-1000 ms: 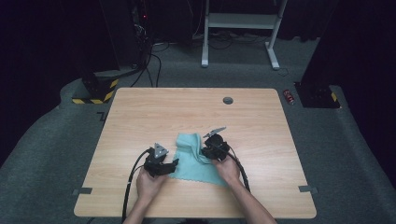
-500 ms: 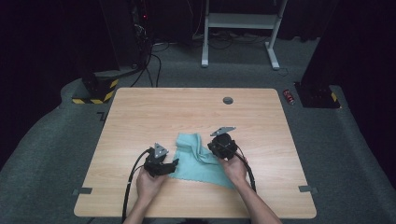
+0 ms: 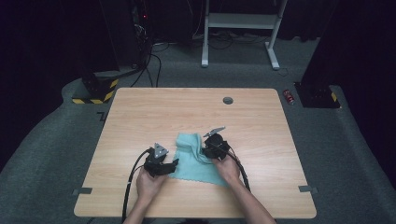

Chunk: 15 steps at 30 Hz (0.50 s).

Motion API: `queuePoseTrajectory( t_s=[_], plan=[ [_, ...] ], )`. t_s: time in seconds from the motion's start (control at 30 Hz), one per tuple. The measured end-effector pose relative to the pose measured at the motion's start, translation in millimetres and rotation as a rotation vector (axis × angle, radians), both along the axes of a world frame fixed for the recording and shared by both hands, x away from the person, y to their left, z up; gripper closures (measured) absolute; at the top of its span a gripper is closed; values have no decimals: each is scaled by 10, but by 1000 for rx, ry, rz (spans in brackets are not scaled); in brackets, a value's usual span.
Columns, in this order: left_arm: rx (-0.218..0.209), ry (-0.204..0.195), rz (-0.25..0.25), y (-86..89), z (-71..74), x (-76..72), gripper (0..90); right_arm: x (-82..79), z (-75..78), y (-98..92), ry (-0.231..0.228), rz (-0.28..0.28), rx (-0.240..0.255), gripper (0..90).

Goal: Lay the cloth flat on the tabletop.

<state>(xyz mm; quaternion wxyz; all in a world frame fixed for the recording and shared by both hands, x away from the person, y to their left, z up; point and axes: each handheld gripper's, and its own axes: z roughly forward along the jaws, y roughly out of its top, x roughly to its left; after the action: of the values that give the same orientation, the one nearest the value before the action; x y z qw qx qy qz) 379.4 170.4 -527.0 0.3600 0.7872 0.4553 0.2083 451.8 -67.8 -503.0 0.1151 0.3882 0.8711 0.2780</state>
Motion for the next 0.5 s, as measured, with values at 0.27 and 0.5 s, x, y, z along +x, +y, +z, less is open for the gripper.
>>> queuePoseTrajectory(
  t_s=[0.27,0.5],
  plan=[
    [0,0,0,0,0,0,343,-39,102,-106,-51,-7,19,899],
    [0,0,0,0,0,0,343,-168,363,-273,-131,-3,49,898]
  ],
)
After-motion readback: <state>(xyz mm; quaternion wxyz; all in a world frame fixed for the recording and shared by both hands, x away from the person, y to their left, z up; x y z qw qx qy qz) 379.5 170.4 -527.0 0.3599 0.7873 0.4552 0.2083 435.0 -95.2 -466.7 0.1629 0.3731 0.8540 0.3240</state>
